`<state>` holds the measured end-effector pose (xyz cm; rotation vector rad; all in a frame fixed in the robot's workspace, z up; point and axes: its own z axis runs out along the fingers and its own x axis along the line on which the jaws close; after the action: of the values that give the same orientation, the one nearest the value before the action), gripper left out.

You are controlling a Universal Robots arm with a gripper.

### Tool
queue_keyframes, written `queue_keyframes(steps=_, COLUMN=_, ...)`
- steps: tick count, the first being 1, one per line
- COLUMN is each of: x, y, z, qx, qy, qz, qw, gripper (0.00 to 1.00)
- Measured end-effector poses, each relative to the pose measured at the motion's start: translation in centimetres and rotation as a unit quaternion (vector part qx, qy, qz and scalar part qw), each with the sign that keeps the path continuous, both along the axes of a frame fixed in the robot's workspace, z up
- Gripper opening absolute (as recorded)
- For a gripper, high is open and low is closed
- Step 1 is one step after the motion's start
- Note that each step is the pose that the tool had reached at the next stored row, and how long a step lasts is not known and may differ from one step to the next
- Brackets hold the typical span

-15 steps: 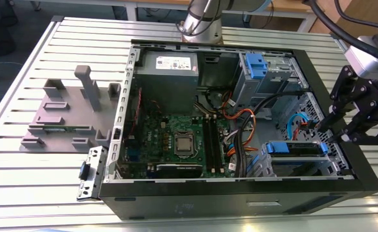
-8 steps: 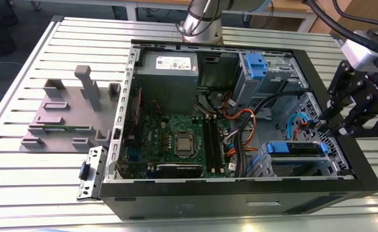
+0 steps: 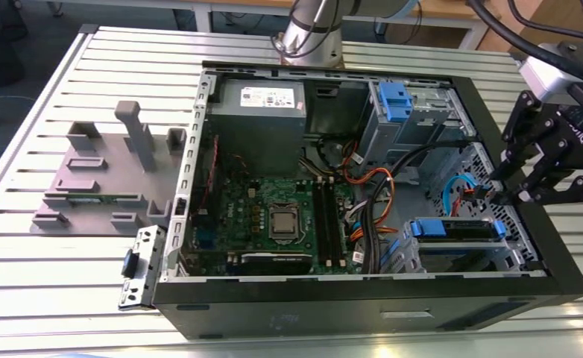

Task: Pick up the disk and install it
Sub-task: 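Insert the first disk wire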

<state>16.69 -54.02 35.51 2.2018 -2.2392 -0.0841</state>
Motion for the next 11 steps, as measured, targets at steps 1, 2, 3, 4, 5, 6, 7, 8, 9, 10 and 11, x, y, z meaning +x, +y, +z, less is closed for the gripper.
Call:
queue_keyframes(steps=1, x=0.03, y=0.06, z=-0.08, qx=-0.0002, qy=0.0000, qz=0.000, qw=1.00000, gripper=0.42)
queue_keyframes(steps=2, x=0.07, y=0.10, z=-0.17, qx=-0.0002, qy=0.0000, qz=0.000, qw=1.00000, gripper=0.42)
queue_keyframes(steps=3, x=0.11, y=0.13, z=-0.25, qx=-0.0005, qy=0.0000, qz=0.000, qw=1.00000, gripper=0.42)
queue_keyframes(steps=4, x=0.15, y=0.16, z=-0.34, qx=-0.0010, qy=0.0000, qz=0.000, qw=1.00000, gripper=0.42)
queue_keyframes(steps=5, x=0.18, y=0.17, z=-0.42, qx=-0.0014, qy=0.0000, qz=0.000, qw=1.00000, gripper=0.42)
queue_keyframes(steps=6, x=0.20, y=0.18, z=-0.50, qx=-0.0020, qy=0.0000, qz=0.000, qw=1.00000, gripper=0.42)
queue_keyframes(steps=7, x=0.21, y=0.19, z=-0.56, qx=-0.0027, qy=0.0000, qz=0.000, qw=1.00000, gripper=0.42)
queue_keyframes(steps=8, x=0.21, y=0.19, z=-0.63, qx=-0.0035, qy=0.0000, qz=0.000, qw=0.99999, gripper=0.42)
queue_keyframes(steps=9, x=0.22, y=0.19, z=-0.71, qx=-0.0041, qy=0.0000, qz=0.000, qw=0.99999, gripper=0.42)
queue_keyframes(steps=10, x=0.22, y=0.19, z=-0.78, qx=-0.0045, qy=0.0000, qz=0.000, qw=0.99999, gripper=0.42)
queue_keyframes(steps=11, x=0.22, y=0.19, z=-0.84, qx=-0.0047, qy=0.0000, qz=0.000, qw=0.99999, gripper=0.42)
